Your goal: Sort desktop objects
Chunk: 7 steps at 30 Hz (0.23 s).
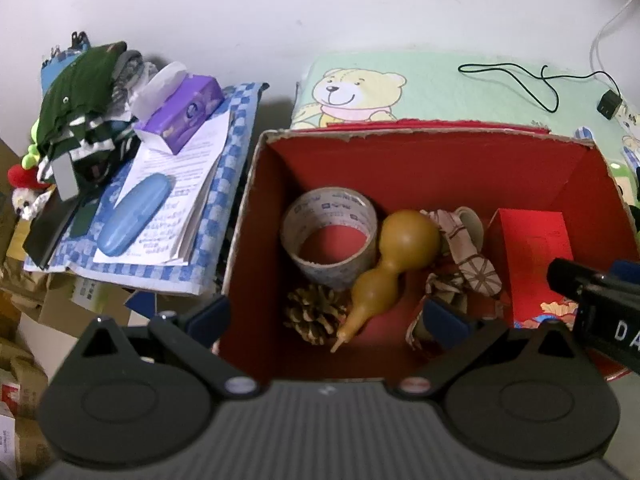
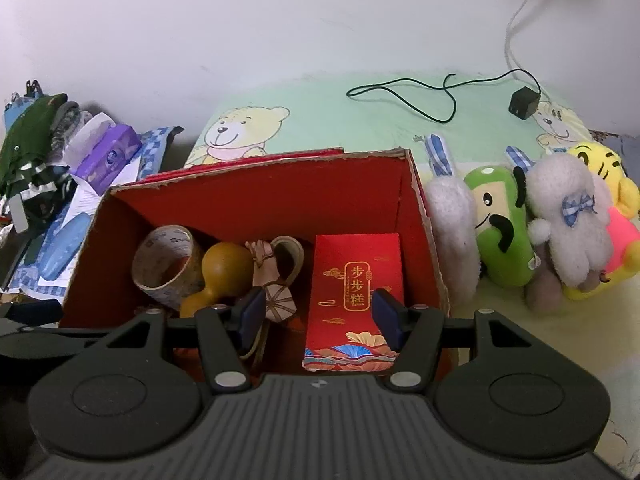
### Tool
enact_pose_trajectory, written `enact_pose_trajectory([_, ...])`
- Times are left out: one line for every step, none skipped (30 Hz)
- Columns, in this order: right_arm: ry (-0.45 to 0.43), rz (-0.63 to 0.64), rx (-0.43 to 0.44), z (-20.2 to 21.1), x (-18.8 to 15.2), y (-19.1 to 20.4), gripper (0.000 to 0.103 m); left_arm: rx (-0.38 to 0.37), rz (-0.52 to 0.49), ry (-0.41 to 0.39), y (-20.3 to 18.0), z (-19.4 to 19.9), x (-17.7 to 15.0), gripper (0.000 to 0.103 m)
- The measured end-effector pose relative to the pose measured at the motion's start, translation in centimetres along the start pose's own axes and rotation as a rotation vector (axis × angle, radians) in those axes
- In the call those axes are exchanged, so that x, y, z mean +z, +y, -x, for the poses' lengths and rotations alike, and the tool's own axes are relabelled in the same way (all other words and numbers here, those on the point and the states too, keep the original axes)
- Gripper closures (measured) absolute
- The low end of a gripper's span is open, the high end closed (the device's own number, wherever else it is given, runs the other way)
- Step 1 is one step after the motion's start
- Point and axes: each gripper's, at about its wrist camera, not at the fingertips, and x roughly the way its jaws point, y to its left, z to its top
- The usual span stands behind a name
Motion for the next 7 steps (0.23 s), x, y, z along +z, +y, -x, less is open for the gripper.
enact_pose_trajectory([0.0,0.0,-0.003,-0.08,-0.04,0.01,0.041,0.002,-0.004,-0.005,-0.03,-0.01,-0.01,0.001])
enact_pose_trajectory([0.002,-0.002,-0.004,-0.14,-0.08,-0.02,0.041,0.003,-0.011,-0.01,-0.08,-0.02,-0.01,0.001])
enact_pose_trajectory([0.004,-0.006,-0.001,-0.19,-0.11,-0.08,0.041,-0.003,-0.014,-0.015,-0.04,-0.02,0.02,0.002])
enact_pose_trajectory([0.006,-0.009,0.001,-0.2,-0.12,-0.1,0.041,-0.011,-0.009,-0.02,0.05,0.04,0.02,0.004])
enact_pose_trajectory([0.007,-0.013,0.003,-0.22,-0.13,-0.13,0.041,-0.018,-0.004,-0.023,0.13,0.11,0.03,0.004])
enact_pose_trajectory([0.005,-0.014,0.004,-0.2,-0.13,-0.14,0.041,-0.028,-0.002,-0.028,0.2,0.2,0.03,0.004])
enact_pose_trajectory([0.001,-0.014,0.003,-0.15,-0.14,-0.13,0.041,-0.039,0.002,-0.03,0.28,0.29,0.02,0.004])
